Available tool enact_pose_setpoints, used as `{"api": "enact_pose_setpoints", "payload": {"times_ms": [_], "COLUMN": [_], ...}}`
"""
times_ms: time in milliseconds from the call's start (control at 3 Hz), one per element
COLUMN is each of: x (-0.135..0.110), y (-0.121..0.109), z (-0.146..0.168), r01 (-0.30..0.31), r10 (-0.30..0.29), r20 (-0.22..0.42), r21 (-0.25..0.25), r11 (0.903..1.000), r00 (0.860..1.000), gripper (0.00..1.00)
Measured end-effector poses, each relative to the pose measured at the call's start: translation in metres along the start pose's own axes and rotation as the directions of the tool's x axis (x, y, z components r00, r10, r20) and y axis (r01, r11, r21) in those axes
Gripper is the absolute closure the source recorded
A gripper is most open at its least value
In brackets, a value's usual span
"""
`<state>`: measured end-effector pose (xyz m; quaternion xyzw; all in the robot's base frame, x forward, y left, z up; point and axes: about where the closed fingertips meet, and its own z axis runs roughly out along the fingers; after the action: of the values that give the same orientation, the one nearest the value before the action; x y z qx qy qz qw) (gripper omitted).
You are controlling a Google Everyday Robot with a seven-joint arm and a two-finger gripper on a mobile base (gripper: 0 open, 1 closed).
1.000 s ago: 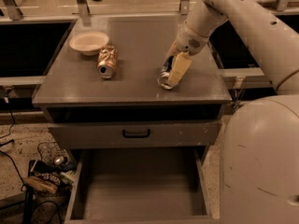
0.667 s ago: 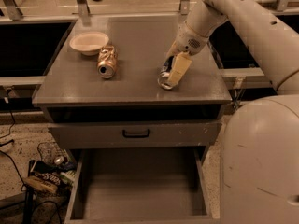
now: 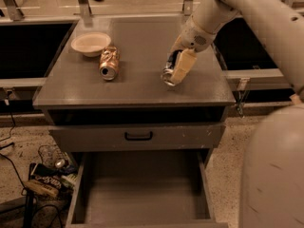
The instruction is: Place pepsi can into middle drawer
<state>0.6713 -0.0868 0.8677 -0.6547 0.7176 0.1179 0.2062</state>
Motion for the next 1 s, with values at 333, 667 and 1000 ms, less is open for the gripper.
{"api": "enact_pose_setpoints", "payload": {"times_ms": [333,667,1000], "x": [-0.01,-0.013,0.021], "y": [0.019,0.046,0.117], "z": [-0.045,-0.086,-0.129], "r01": [0.036,0.072,0.067], "r10": [-0.038,-0.076,-0.08], "r20": [0.015,0.015,0.049], "r21": [0.1,0.175,0.221], "r11": [0.9943,0.9819,0.9729], "r00": [0.999,0.997,0.996], "gripper": [1.0,1.0,1.0]}}
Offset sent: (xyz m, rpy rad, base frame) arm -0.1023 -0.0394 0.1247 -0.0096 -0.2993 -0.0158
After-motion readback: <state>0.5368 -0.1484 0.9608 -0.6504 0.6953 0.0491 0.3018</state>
